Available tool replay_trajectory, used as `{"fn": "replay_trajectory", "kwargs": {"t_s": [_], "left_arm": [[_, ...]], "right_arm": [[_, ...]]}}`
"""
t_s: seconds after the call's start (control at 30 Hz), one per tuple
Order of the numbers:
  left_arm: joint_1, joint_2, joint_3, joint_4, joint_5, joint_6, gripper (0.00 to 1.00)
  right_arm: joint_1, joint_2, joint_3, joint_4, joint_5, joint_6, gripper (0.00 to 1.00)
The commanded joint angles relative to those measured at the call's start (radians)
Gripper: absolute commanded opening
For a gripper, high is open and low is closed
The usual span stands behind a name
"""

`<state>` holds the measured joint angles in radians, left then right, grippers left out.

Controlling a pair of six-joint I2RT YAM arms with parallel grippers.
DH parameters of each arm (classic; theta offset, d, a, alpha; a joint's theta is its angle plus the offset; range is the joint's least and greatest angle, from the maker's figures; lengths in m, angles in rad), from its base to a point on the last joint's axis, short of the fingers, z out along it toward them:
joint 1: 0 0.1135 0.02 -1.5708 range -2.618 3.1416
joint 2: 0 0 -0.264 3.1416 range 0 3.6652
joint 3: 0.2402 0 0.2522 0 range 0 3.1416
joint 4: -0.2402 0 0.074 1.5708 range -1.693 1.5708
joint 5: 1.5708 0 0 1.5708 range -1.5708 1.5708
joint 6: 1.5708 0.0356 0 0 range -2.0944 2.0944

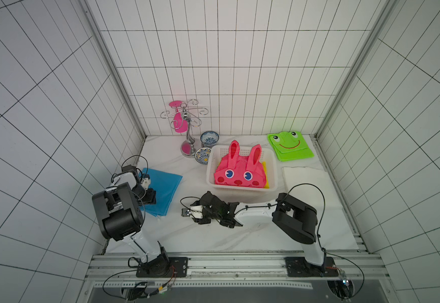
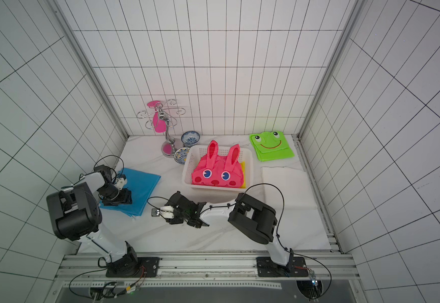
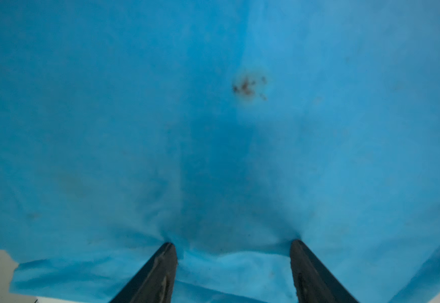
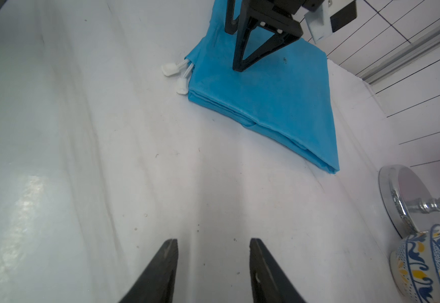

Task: Put the folded raincoat in the basket
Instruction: Move the raincoat to the center of the board, then pick up the raincoat from the center of the board.

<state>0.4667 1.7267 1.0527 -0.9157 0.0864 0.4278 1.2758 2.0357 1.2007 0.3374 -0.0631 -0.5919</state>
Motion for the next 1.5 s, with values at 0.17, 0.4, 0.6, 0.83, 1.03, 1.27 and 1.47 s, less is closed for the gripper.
{"fn": "replay_trajectory", "kwargs": {"t_s": [0.17,0.4,0.6,0.83,1.03,1.27,1.47], "left_arm": [[-0.054,-0.054,-0.127,-0.197,0.124,0.159,0.68],[-0.136,-0.075,-0.194,-0.297,0.15,0.245,0.65],[-0.176,-0.142,-0.154,-0.433,0.233,0.301,0.66],[-0.166,-0.186,-0.063,-0.557,0.241,0.334,0.67],[-0.136,-0.266,-0.024,-0.587,0.201,0.375,0.69],[-0.126,-0.343,-0.072,-0.528,0.219,0.532,0.76],[-0.136,-0.4,-0.134,-0.479,0.311,0.705,0.84]], "right_arm": [[-0.006,0.022,-0.071,0.239,-0.015,0.094,0.54],[-0.007,0.008,-0.155,0.193,-0.181,-0.115,0.68],[-0.02,0.038,-0.121,0.049,-0.204,-0.241,0.69],[-0.028,0.105,0.005,-0.165,-0.181,-0.371,0.65],[-0.043,0.161,0.094,-0.282,-0.215,-0.352,0.37],[-0.08,0.165,0.121,-0.304,-0.315,-0.191,0.0],[-0.101,0.087,-0.002,0.005,-0.408,0.094,0.0]]}}
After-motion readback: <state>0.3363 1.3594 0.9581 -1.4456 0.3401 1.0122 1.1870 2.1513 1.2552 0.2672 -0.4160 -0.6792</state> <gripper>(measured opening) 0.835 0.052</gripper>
